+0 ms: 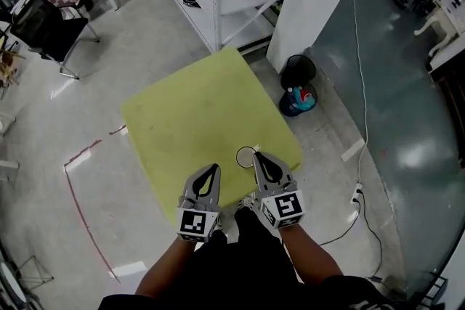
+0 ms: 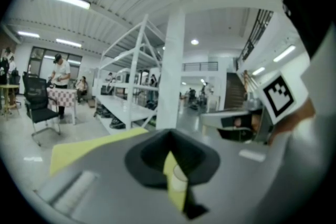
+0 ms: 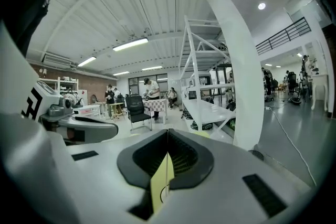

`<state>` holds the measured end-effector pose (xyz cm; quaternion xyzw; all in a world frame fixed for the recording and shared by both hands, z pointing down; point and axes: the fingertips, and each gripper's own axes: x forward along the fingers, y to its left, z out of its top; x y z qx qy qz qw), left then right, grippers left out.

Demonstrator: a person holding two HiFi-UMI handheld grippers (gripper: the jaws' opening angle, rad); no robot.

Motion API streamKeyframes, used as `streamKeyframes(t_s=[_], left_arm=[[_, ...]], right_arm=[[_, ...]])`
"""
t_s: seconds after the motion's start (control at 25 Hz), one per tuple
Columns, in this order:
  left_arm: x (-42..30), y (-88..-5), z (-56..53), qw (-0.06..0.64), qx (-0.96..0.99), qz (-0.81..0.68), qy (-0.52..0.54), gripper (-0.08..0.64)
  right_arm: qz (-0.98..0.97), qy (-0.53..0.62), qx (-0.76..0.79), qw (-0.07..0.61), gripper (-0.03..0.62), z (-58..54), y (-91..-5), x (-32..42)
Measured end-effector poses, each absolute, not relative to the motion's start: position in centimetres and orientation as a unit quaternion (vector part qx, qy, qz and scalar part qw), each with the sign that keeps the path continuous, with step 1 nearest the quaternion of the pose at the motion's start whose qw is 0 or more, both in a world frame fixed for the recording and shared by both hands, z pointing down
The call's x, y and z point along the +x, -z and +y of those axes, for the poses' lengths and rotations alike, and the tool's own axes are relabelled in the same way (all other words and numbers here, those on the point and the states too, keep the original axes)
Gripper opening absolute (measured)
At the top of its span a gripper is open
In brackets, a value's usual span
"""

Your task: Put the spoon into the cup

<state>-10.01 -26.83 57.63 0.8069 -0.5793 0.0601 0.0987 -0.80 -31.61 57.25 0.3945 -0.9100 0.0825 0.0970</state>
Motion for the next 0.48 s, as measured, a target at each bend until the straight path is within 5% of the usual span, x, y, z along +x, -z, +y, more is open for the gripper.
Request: streamKeyframes(t_s=[0.48], left_arm=[[-9.9, -58.7, -28.4, 0.117, 0.79, -0.598, -0.062, 0.007]], right_arm=[[-0.912, -0.11, 0.366, 0.152, 0.009, -33.6, -65.1, -1.8]])
